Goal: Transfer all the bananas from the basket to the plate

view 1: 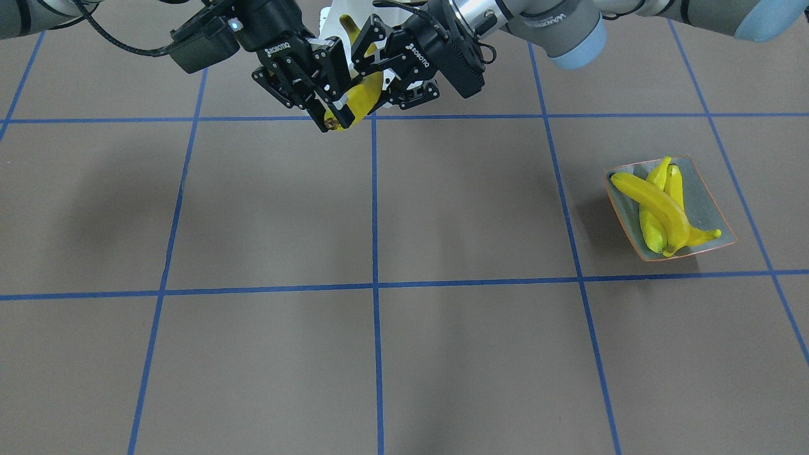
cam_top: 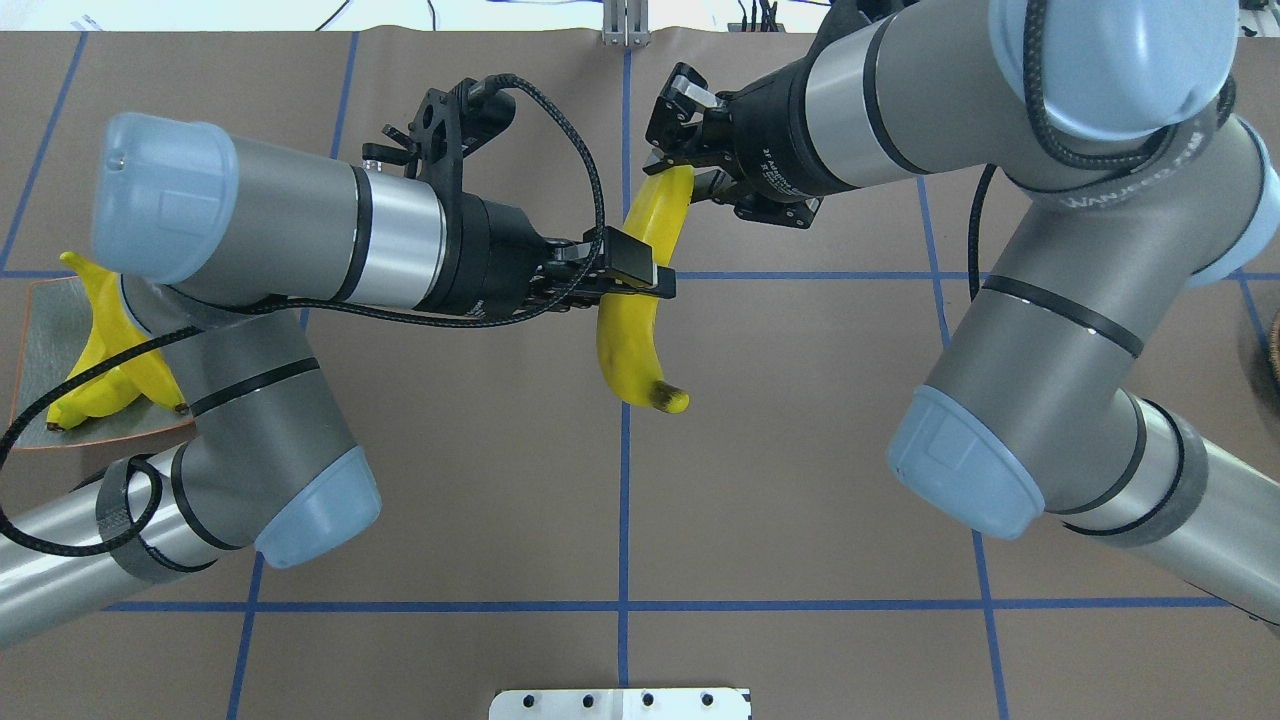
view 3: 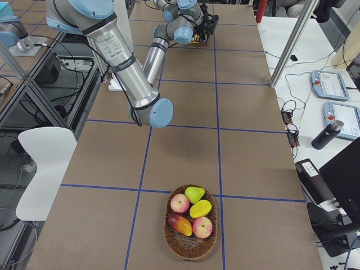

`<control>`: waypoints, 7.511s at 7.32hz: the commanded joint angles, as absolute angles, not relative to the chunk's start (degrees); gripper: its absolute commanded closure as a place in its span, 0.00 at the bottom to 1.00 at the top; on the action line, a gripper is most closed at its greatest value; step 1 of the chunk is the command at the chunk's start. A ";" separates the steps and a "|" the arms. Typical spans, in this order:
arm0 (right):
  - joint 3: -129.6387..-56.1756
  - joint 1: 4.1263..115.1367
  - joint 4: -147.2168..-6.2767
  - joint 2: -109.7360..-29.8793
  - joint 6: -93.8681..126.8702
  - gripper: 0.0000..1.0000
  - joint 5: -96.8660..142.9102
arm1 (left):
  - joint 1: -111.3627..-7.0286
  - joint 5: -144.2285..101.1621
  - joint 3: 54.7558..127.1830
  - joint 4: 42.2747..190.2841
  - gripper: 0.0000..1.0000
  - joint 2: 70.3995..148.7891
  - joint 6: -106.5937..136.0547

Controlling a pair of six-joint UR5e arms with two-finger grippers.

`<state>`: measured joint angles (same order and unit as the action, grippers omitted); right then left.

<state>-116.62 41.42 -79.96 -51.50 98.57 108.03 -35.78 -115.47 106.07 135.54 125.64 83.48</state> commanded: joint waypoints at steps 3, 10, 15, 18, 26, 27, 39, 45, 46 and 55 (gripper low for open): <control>-117.33 43.32 -79.89 -52.29 93.52 0.00 107.93 | -35.68 -115.49 106.00 135.53 1.00 124.89 82.35; -111.63 62.55 -84.44 -68.89 58.97 0.00 116.28 | -44.88 -119.15 110.21 134.91 1.00 108.06 73.99; -109.07 72.25 -83.85 -78.48 36.92 0.00 120.41 | -56.50 -122.18 108.55 134.12 1.00 90.90 29.71; -109.07 72.25 -83.85 -78.66 37.00 0.00 120.41 | -56.34 -109.29 106.44 134.12 1.00 86.68 5.53; -108.19 72.25 -83.58 -78.49 37.09 0.00 120.32 | -55.99 -99.83 100.63 134.91 0.76 85.34 -4.31; -108.11 72.25 -83.58 -78.40 37.18 0.00 120.32 | -55.99 -100.10 100.72 135.87 0.75 85.25 -4.22; -107.93 72.25 -83.58 -78.31 37.27 0.00 120.32 | -55.63 -106.70 100.46 136.76 0.23 84.02 -4.13; -107.93 72.42 -83.58 -78.31 37.09 0.00 120.41 | -61.13 -127.22 103.36 134.22 0.00 84.20 24.78; -107.93 72.68 -83.67 -78.48 36.92 0.00 120.50 | -67.09 -133.09 103.88 124.03 0.00 85.16 24.44; -106.01 94.81 -100.20 -95.08 -8.52 0.00 128.24 | -91.13 -134.91 100.22 82.09 0.00 86.40 -9.93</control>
